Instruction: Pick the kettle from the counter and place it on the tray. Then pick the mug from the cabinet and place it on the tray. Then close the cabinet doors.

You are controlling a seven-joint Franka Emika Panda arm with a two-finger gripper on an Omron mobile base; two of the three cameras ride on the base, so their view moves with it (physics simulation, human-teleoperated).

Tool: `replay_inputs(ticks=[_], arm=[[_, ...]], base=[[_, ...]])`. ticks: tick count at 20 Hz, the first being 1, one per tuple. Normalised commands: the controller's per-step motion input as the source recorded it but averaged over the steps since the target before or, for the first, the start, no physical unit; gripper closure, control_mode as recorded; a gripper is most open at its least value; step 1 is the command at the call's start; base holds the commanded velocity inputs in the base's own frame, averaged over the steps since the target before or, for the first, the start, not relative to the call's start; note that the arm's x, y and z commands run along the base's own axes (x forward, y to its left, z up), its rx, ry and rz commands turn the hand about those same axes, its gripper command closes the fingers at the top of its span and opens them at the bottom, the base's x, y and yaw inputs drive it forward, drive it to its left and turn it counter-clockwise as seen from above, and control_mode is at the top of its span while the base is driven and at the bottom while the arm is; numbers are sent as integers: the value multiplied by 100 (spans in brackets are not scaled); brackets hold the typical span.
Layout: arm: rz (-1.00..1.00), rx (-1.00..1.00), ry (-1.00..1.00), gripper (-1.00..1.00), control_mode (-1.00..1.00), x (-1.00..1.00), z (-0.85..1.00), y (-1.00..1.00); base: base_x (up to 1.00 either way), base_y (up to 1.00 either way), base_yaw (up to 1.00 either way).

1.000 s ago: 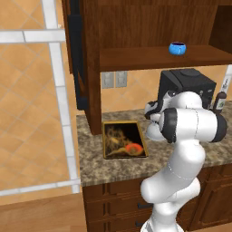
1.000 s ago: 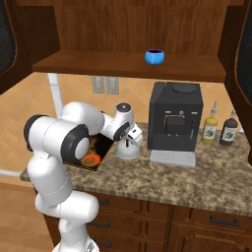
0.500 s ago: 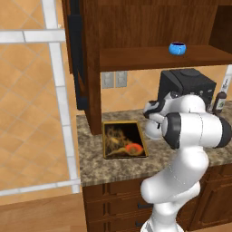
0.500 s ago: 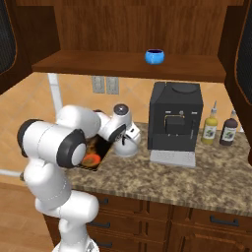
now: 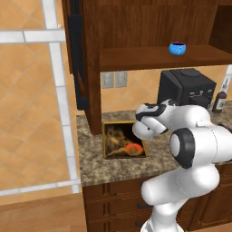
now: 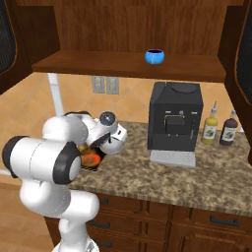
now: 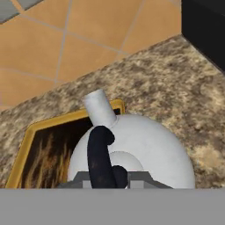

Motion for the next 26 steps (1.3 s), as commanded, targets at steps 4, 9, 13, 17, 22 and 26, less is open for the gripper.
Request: replay_inputs(ticks=[4,9,13,17,22,26], arm=[[12,-9,0,100,-100,6,10,70],[5,-12,0,100,-100,37,0,59],[4,-8,0,100,-100,52,0,41],[7,0,0,100,-100,26,5,20],[4,0,0,100,-100,21,1,7],[2,0,0,100,-100,12,-14,1]], base=[[0,0,0],[0,0,0],[0,0,0],[0,0,0],[0,0,0],[0,0,0]])
